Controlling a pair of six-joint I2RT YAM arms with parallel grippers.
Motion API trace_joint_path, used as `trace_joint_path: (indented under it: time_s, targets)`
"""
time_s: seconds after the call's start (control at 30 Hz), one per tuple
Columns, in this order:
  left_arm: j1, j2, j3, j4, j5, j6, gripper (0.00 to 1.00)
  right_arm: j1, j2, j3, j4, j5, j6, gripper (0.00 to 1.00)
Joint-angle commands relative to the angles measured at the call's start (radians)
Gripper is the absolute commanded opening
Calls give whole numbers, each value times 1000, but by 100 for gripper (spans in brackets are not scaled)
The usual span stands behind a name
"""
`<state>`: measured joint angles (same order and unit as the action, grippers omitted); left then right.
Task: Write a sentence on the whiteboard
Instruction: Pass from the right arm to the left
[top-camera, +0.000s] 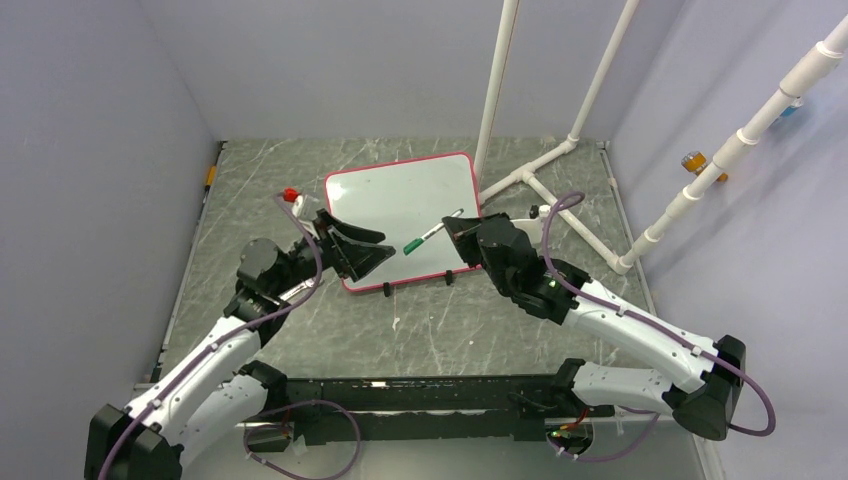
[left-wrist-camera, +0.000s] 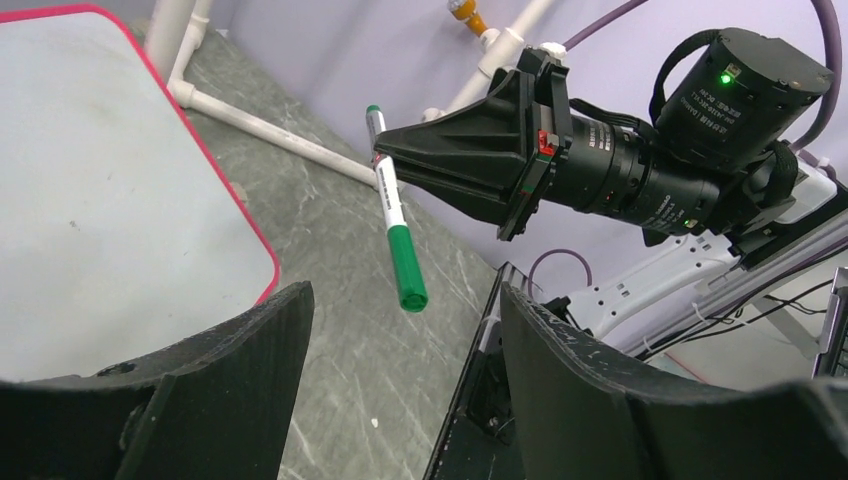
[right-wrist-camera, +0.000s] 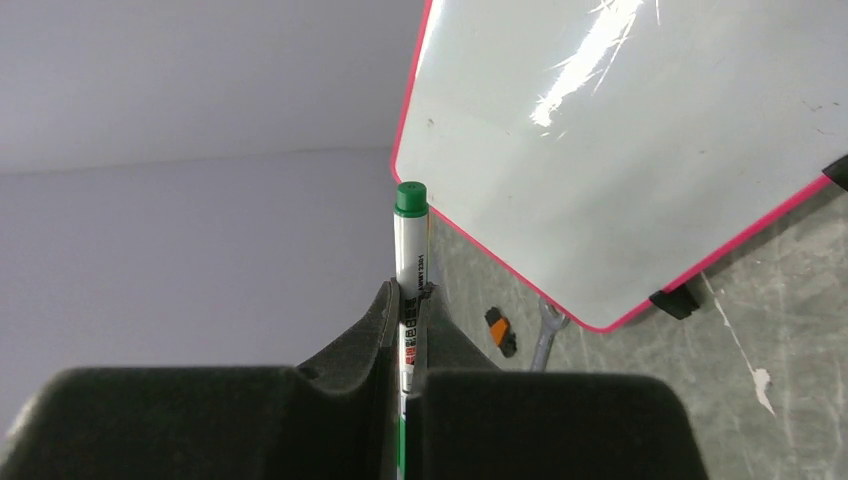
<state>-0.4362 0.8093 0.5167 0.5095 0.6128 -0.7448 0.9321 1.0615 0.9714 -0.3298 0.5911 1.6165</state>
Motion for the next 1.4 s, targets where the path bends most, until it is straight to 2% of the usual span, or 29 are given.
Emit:
trace_joint_path:
  time_s: [0.0,0.17,0.37,0.57,0.83,1.0,1.37]
  targets:
    - [-53,42,68,122,-84,26,72,5,-13,56,51,62,52,0]
    - [-98,105,79,202,-126,9,70,6,-24,49,66,78,55,0]
    - [-146,140,87,215,-179,40,70,6,-26,57,41,86,80,0]
    - [-174,178,109,203,-212,51,68,5,-23,39,91,80,77,0]
    - [-188,204,103,226,-234,32,64,6,-17,39,114,75,69,0]
    - [-192,221,115,224,-231,24,57,5,-22,21,142,74,69,0]
    - [-195,264,135,256,-248,-13,53,6,-20,13,166,67,61,0]
